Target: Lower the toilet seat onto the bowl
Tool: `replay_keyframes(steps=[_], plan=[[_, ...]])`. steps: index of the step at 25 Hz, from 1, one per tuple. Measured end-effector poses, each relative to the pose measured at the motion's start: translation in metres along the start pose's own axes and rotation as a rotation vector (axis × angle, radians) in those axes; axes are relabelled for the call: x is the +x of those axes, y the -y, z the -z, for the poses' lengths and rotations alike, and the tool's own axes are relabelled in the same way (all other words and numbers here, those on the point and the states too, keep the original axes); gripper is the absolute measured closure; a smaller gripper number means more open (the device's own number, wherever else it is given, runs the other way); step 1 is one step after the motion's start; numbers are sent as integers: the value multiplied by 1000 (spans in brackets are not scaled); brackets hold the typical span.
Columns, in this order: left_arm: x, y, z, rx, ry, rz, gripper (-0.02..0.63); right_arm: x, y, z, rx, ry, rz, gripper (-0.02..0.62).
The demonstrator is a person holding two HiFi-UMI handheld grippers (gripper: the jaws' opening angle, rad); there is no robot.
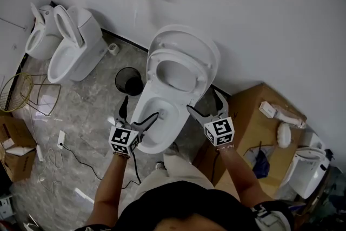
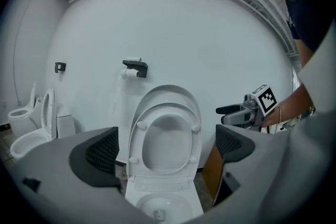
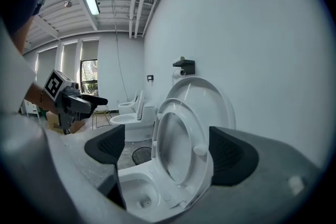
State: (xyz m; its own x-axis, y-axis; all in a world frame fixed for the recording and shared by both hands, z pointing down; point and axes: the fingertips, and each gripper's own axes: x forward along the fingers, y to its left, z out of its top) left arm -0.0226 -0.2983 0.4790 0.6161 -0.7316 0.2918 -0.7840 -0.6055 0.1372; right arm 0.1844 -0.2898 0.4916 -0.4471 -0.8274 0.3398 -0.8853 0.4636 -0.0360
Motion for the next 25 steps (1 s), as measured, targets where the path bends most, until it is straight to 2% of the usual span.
replay_keyframes(steps=[8, 13, 25], plan=[[39, -15, 18, -75, -12, 21, 34, 39, 33, 8, -10, -10, -6, 114], [76, -27, 28, -69, -48, 57, 35, 62, 50, 6, -7, 13, 9, 115], [141, -59, 24, -24, -101, 65, 35, 94, 75, 3, 11, 37, 42, 134]])
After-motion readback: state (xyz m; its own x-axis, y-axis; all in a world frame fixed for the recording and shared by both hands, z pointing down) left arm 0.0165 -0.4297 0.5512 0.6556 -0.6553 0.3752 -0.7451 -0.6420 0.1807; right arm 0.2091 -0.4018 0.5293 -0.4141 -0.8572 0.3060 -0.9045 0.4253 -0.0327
